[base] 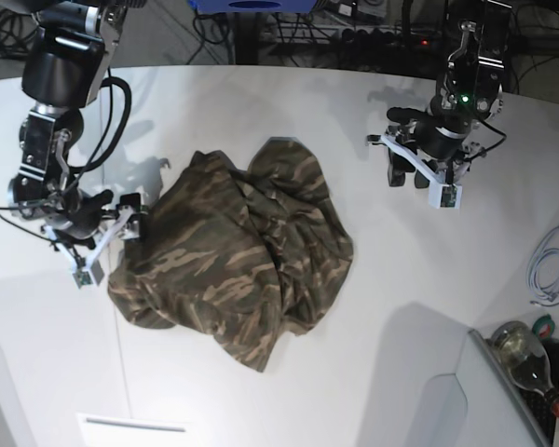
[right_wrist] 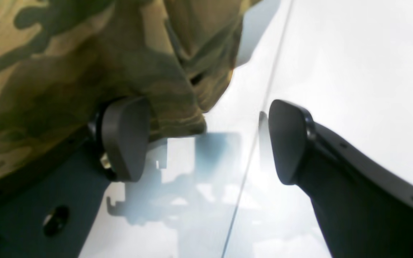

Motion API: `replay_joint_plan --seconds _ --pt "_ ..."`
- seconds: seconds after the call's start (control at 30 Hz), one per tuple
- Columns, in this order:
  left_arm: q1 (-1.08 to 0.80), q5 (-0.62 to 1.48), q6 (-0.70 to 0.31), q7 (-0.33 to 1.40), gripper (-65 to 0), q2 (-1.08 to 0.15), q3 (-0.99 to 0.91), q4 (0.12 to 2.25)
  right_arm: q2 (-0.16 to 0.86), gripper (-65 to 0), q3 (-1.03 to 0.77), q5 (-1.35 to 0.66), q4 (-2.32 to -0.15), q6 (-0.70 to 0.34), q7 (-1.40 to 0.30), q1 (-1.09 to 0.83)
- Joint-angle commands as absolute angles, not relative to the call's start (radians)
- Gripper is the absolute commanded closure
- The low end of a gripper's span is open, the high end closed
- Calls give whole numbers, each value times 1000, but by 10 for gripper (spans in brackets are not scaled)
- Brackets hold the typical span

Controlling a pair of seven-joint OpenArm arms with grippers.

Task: Layout the t-shirt on the table in an organized manner, then fold the t-shirt properly
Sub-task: 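Grasp opposite edges of the t-shirt with both grippers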

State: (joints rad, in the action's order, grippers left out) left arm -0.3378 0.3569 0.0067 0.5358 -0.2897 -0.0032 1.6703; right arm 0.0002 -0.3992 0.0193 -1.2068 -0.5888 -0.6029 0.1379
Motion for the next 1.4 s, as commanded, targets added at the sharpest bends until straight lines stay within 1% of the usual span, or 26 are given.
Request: replay_joint_plan --seconds 0.0,0.03,0.1,0.13,0.2,0.27,0.33,0.37,0.43,0.5,0.67,0.8,0.93,1.0,1.2,1.27,1.33,1.37 --pt "-332 360 5 516 -235 -300 -8 1685 8 -480 -397 1 -1225 -605 -576 162" --pt "-329 360 5 516 -235 -300 -10 1685 8 -470 -397 1 -1225 -627 -576 162" --pt "-326 360 5 516 -235 -300 -10 1684 8 -426 -397 1 -1218 -682 -579 165" --pt "-325 360 5 516 -235 -300 -10 1684 8 -398 -397 2 -1216 -698 -579 168" --pt "-325 360 5 516 -235 -300 -10 1684 8 -323 -397 2 -1216 -698 -581 176" --pt "-325 360 5 516 -235 -300 -10 1684 8 -192 -397 2 -1216 -698 -582 176" --pt "-325 360 5 516 -235 -300 -10 1684 8 -2 -397 2 -1228 -698 -615 173" --pt "-325 360 5 516 -235 -300 -10 1684 8 0 -397 1 -1245 -698 -639 168" --pt "-325 360 5 516 -235 -302 -10 1684 7 -23 -398 -1 -1317 -698 -694 137" --pt "-325 358 5 516 -235 -302 -10 1684 2 0 -398 -2 -1420 -698 -733 87" --pt "-323 358 5 516 -235 -302 -10 1684 -27 -3 -401 -2 -1719 -698 -835 -97" --pt "-314 358 5 516 -235 -300 2 1684 -53 -3 -398 -2 -1876 -698 -843 -271" --pt "-272 358 5 515 -235 -266 21 1655 -87 -3 -397 -2 -1917 -698 -839 -367" --pt "-213 358 5 515 -235 -246 70 1624 -91 -2 -397 -4 -1917 -698 -839 -369" --pt "-30 358 5 515 -234 -165 306 1469 -91 -2 -398 4 -1917 -698 -848 -326" --pt "10 358 5 515 -234 -127 338 1423 -88 -2 -398 4 -1917 -698 -848 -325" --pt "59 358 8 515 -230 -97 348 1331 -88 -2 -398 4 -1922 -698 -848 -325" --pt "81 358 8 515 -216 -90 351 1276 -88 -2 -398 4 -1925 -698 -848 -325"
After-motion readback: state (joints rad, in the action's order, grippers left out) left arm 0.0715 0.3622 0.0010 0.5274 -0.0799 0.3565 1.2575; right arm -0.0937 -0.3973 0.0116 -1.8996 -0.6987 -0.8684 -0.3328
